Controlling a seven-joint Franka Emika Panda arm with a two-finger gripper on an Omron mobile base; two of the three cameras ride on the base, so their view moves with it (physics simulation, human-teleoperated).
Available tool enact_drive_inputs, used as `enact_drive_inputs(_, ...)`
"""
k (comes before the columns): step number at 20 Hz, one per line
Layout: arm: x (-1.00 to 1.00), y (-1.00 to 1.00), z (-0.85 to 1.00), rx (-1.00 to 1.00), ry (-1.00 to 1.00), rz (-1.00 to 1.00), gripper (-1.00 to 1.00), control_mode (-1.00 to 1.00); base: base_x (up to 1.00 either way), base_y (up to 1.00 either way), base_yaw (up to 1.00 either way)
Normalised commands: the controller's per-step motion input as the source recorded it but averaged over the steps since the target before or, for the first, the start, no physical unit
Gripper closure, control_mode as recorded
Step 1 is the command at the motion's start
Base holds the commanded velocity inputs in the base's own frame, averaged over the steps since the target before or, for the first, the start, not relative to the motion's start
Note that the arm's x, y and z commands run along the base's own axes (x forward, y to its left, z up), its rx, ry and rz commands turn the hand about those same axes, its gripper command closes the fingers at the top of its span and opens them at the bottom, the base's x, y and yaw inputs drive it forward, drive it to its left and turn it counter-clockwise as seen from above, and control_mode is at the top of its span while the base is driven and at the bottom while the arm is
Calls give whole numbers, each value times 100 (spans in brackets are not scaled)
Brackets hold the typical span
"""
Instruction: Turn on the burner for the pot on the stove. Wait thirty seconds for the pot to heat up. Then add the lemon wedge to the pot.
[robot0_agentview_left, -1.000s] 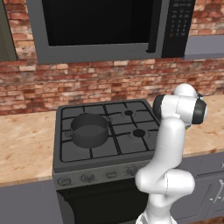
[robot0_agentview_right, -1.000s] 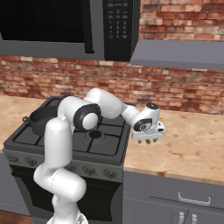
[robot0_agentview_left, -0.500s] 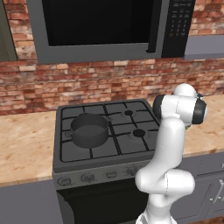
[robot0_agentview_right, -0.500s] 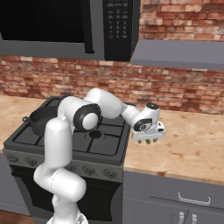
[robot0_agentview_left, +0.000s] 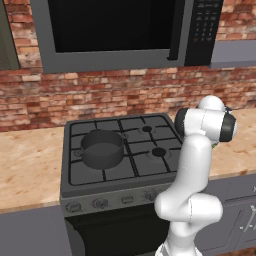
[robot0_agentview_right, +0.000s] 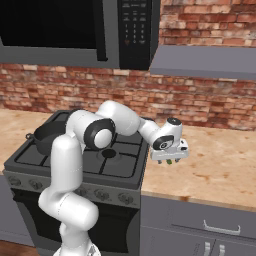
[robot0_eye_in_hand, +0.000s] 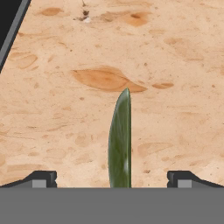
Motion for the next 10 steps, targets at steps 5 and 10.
enact_drive_inputs(5,0,0,0,0,0,0,-100,-100,0,0,0)
enact_drive_inputs(10,0,0,0,0,0,0,-100,-100,0,0,0)
